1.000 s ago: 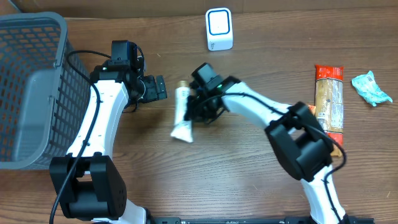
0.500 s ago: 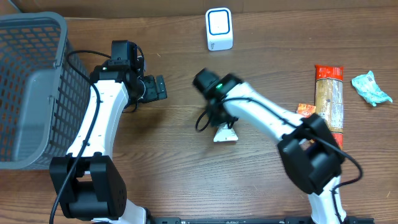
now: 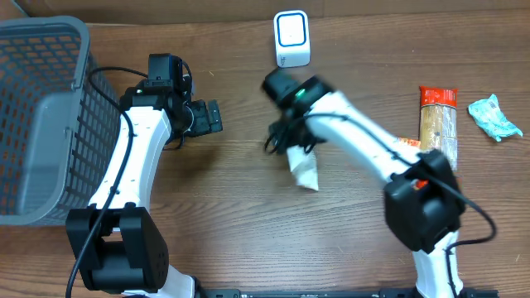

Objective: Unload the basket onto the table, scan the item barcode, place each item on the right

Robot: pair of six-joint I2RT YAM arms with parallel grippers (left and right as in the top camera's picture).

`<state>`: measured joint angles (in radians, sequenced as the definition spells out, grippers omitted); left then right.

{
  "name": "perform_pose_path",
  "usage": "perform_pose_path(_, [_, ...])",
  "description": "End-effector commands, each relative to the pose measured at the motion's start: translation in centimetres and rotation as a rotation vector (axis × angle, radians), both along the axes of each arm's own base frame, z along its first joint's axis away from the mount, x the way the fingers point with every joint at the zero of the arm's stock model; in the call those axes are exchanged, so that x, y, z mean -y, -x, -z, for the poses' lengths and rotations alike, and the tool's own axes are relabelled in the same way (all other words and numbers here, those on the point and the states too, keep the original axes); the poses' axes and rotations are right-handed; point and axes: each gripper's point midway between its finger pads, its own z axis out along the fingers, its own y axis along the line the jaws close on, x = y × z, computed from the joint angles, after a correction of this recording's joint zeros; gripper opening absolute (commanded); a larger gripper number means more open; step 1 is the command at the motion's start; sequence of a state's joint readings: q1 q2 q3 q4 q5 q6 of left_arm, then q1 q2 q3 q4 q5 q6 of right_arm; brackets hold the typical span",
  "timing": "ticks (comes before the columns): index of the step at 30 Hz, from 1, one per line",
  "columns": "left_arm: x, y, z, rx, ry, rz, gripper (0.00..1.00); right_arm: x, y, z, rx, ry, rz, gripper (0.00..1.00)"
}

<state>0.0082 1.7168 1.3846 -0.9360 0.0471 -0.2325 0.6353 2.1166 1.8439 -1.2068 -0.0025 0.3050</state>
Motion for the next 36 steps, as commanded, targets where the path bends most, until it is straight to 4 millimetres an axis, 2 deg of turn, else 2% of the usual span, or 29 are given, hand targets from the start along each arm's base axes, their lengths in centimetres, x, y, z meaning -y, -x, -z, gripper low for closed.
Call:
perform_pose_path(1, [0.0, -0.3, -0.7, 0.021, -0.012, 0.018, 1.00, 1.2, -1.7, -6.6, 0.034, -0.213, 0.029, 0.79])
perform_pose_path(3, [0.0, -0.3, -0.7, 0.021, -0.012, 0.018, 1.00, 2.3, -2.1, -6.5, -0.012, -0.266, 0.063, 0.67])
perform_pose_path(5, [0.0, -0.3, -0.7, 0.021, -0.012, 0.018, 1.00, 3.5, -2.4, -5.5, -0.042, -0.283, 0.097, 0.57])
perform_pose_path(8, [0.0, -0.3, -0.7, 0.021, -0.012, 0.018, 1.00, 4.7, -2.0, -3.6, -0.077, -0.267, 0.126, 0.56])
perform_pose_path(10, [0.0, -0.3, -0.7, 0.021, -0.012, 0.018, 1.00, 4.8, -1.4, -2.6, -0.100, -0.259, 0.108, 0.60])
perform_pose_path(13, [0.0, -0.3, -0.7, 0.021, -0.012, 0.018, 1.00, 3.8, 0.0, -1.6, -0.105, -0.231, -0.007, 0.64])
perform_pose_path(16, [0.0, -0.3, -0.7, 0.021, -0.012, 0.018, 1.00, 3.5, -0.2, -1.1, -0.015, -0.091, -0.070, 0.68])
perform_pose_path(18, [0.0, -0.3, -0.7, 0.021, -0.012, 0.018, 1.00, 3.1, -0.4, -0.9, 0.063, 0.013, -0.116, 0.76])
perform_pose_path(22, [0.0, -0.3, -0.7, 0.021, -0.012, 0.018, 1.00, 0.8, -0.4, -0.2, 0.184, 0.154, -0.226, 0.89])
perform_pose_path(24, [0.0, -0.3, -0.7, 0.021, -0.012, 0.018, 1.00, 0.0, -0.4, 0.6, 0.221, 0.216, -0.253, 0.95])
perform_pose_path(25, [0.0, -0.3, -0.7, 0.021, -0.012, 0.018, 1.00, -0.5, -0.3, 1.9, 0.232, 0.263, -0.273, 0.96])
perform_pose_path(31, [0.0, -0.3, -0.7, 0.021, -0.012, 0.018, 1.00, 0.2, -0.6, 5.7, 0.203, 0.367, -0.285, 0.99])
perform_pose_path(34, [0.0, -0.3, -0.7, 0.021, -0.012, 0.018, 1.00, 0.6, -0.6, 7.0, 0.185, 0.395, -0.286, 0.99])
perform_pose_path(35, [0.0, -0.3, -0.7, 0.021, -0.012, 0.018, 1.00, 0.7, -0.5, 7.3, 0.179, 0.399, -0.288, 0.98])
perform_pose_path(36, [0.0, -0.3, -0.7, 0.021, -0.012, 0.018, 1.00, 0.7, -0.5, 7.4, 0.176, 0.401, -0.288, 0.93])
